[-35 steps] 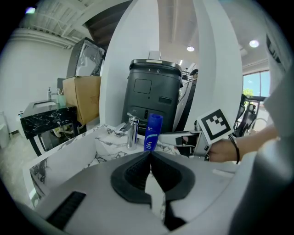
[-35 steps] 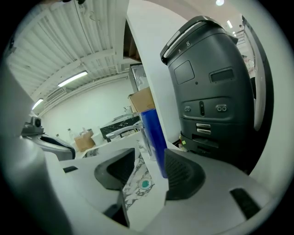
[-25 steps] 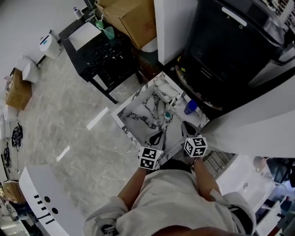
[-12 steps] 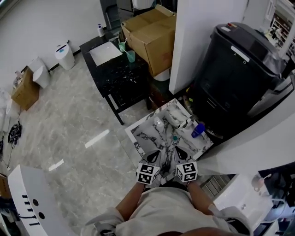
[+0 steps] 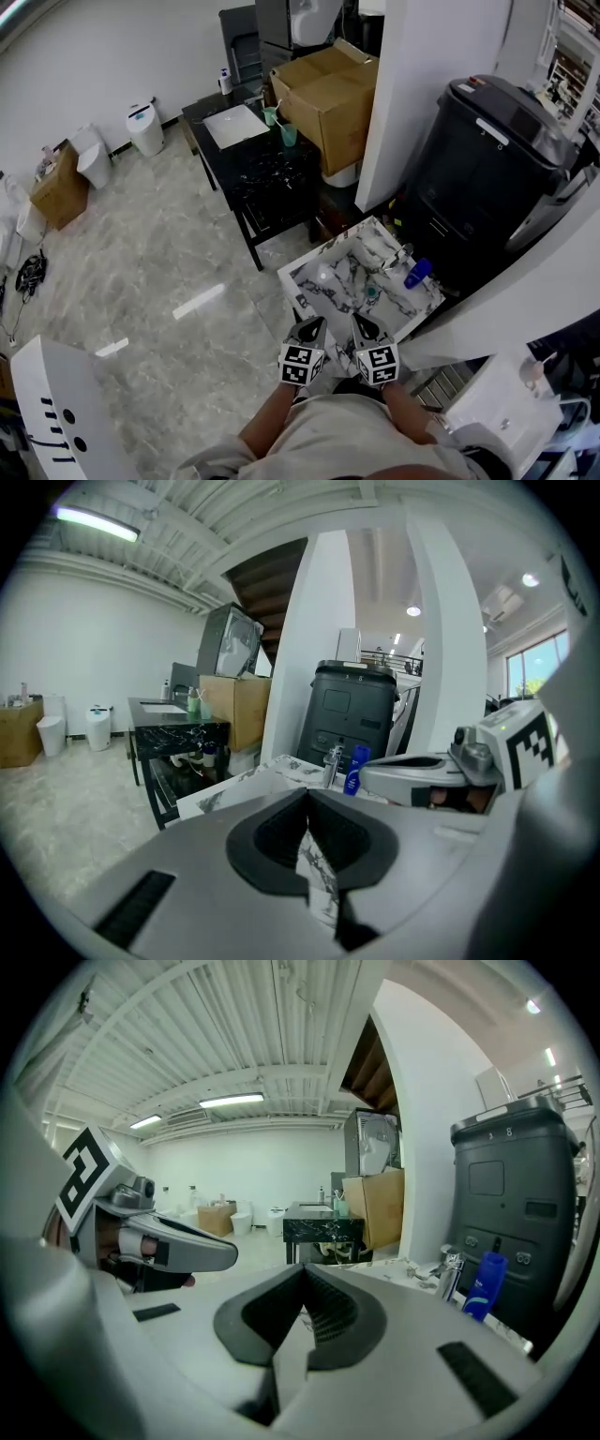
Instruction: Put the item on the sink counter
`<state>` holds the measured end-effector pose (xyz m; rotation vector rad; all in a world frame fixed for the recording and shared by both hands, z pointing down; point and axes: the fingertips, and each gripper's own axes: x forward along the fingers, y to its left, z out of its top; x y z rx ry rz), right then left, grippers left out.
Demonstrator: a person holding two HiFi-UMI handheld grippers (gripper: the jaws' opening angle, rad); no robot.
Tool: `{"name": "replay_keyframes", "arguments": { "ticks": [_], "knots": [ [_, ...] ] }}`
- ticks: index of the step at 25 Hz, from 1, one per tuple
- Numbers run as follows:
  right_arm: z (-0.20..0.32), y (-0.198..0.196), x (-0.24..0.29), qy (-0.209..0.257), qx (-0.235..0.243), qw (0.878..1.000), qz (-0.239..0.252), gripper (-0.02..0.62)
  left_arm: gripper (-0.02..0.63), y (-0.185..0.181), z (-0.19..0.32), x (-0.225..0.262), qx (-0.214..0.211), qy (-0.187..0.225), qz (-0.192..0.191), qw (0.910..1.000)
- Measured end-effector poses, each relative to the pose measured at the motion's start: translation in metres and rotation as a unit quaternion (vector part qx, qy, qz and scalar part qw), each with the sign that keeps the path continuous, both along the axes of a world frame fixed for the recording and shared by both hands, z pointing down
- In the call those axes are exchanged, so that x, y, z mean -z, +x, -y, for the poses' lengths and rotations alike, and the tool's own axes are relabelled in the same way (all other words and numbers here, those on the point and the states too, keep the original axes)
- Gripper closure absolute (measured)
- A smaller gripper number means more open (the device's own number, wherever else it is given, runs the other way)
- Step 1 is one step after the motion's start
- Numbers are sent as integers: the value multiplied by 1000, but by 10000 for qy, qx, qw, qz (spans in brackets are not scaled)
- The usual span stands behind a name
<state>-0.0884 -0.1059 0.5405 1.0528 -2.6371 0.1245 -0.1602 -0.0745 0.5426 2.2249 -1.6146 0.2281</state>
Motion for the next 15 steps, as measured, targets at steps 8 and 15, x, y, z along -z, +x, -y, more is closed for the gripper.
{"name": "replay_keyframes", "arguments": {
  "ticks": [8, 15],
  "knots": [
    [-54, -22, 1, 39, -280, 9996, -80, 591, 595, -29, -57, 9, -55, 194, 181, 9996],
    [-90, -18, 13, 312, -131, 9980, -538, 591, 595, -39, -81, 24, 67, 437, 1, 9990]
  ]
}}
